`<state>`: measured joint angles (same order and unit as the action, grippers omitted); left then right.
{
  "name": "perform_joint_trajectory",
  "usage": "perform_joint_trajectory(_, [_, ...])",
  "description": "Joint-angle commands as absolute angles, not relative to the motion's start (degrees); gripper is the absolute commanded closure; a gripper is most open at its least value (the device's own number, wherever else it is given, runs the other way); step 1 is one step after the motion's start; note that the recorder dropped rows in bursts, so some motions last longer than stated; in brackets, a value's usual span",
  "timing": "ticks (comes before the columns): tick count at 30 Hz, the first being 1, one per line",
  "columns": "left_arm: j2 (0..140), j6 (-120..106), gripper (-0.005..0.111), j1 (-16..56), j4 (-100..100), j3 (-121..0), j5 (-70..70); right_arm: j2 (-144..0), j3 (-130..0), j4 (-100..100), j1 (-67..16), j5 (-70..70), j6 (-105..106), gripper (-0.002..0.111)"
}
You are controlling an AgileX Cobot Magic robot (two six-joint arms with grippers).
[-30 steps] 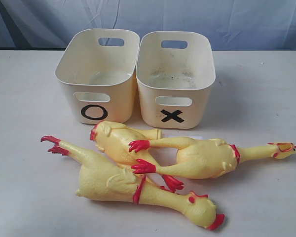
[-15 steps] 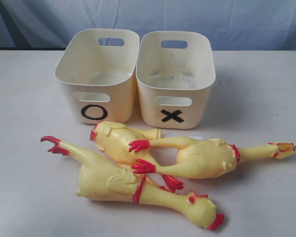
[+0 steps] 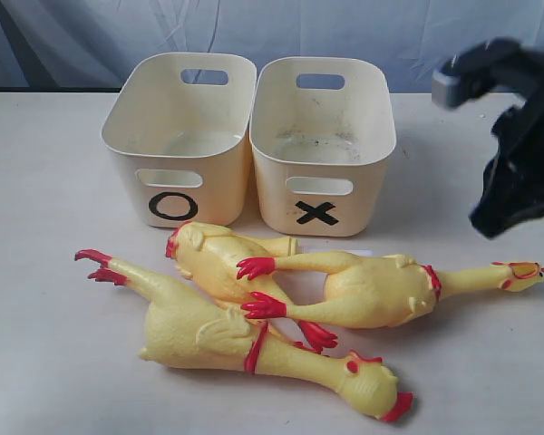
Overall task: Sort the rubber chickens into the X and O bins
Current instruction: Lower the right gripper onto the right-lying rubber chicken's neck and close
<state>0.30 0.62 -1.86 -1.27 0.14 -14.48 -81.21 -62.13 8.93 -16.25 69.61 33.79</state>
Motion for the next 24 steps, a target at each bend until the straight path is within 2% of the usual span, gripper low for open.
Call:
perform_joint_trajectory(1, [0.00,0.87,0.107,-1.66,-1.23,0.00,-13.63,-84.15,-57.20,0.00,-19.16,69.96,38.28,0.075])
perform_joint_trajectory(5, [0.00,0.87,0.107,-1.66,-1.23,0.00,-13.63,-85.60,-54.08,0.00,-19.47,61.65,38.32,0.007])
perform_joint_trajectory(6, [0.00,0.87,0.107,-1.66,-1.23,0.00,-13.63,-86.38,-53.59,-0.30,-19.47,59.69,38.42,0.004])
perform_joint_trajectory(8, [0.00,0.87,0.107,-1.66,-1.23,0.00,-13.63,-87.82,-53.16,-1.03,-19.47,57.95,38.42,0.011])
perform_joint_trajectory(11, [0.00,0.87,0.107,-1.66,-1.23,0.00,-13.63,-90.66,-53.16,-2.38,-19.47,55.95,38.42,0.030])
perform_joint_trajectory(14, [0.00,0.87,0.107,-1.66,-1.23,0.00,-13.63,-93.05,-53.16,-2.38,-19.47,51.85,39.87,0.045])
perform_joint_trajectory(24, [0.00,0.87,0.107,-1.66,-1.23,0.00,-13.63,-103.98,-53.16,-4.59,-19.47,51.89,54.59,0.043])
